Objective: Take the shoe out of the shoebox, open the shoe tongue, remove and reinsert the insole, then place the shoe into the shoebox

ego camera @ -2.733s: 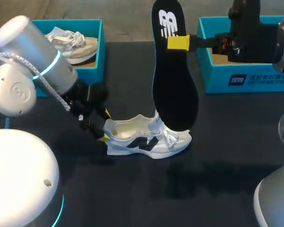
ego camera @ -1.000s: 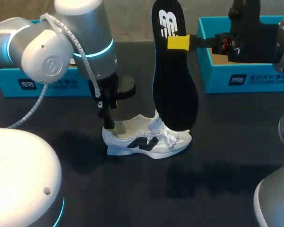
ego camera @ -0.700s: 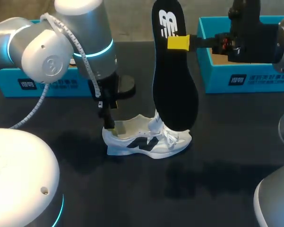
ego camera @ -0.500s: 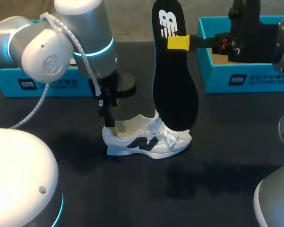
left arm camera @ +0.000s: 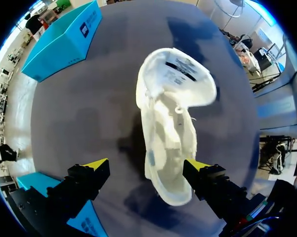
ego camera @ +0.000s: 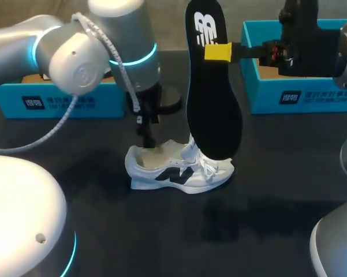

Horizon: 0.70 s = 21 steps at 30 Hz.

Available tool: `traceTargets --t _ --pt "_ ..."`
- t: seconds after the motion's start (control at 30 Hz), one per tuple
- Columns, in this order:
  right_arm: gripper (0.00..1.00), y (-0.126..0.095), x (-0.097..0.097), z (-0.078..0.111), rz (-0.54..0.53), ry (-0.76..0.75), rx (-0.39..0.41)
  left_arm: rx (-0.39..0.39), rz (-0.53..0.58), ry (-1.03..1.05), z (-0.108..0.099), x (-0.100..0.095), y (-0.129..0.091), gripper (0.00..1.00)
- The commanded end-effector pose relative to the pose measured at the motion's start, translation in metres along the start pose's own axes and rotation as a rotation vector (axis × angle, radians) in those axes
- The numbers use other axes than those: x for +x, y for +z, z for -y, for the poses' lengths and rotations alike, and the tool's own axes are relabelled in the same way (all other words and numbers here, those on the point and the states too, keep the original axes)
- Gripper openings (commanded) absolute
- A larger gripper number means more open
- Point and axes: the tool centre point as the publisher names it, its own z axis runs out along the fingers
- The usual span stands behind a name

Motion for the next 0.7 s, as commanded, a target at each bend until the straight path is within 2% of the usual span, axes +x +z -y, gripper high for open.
traceTargets --t 0.03,0.17,0.23,0.33,0.7 --pt "0.0 0.004 -0.001 -0.002 0.004 0.003 0.003 -0.006 -0.041 0.012 0.022 -0.02 0.027 1.0" --pt "0.0 0.004 -0.001 -0.002 0.004 0.003 0.003 0.002 -0.048 0.038 0.032 -0.027 0.044 1.0" --pt "0.0 0.004 -0.001 -0.002 0.004 0.003 0.003 -0.026 -0.036 0.032 0.036 -0.027 0.052 1.0" --pt "0.0 0.004 -0.001 -0.002 0.004 0.003 0.003 -0.024 -0.042 0.042 0.039 -0.025 0.061 1.0" --pt "0.0 0.004 -0.001 -0.002 0.004 0.003 0.003 0.002 -0.089 0.023 0.032 -0.012 0.081 1.0"
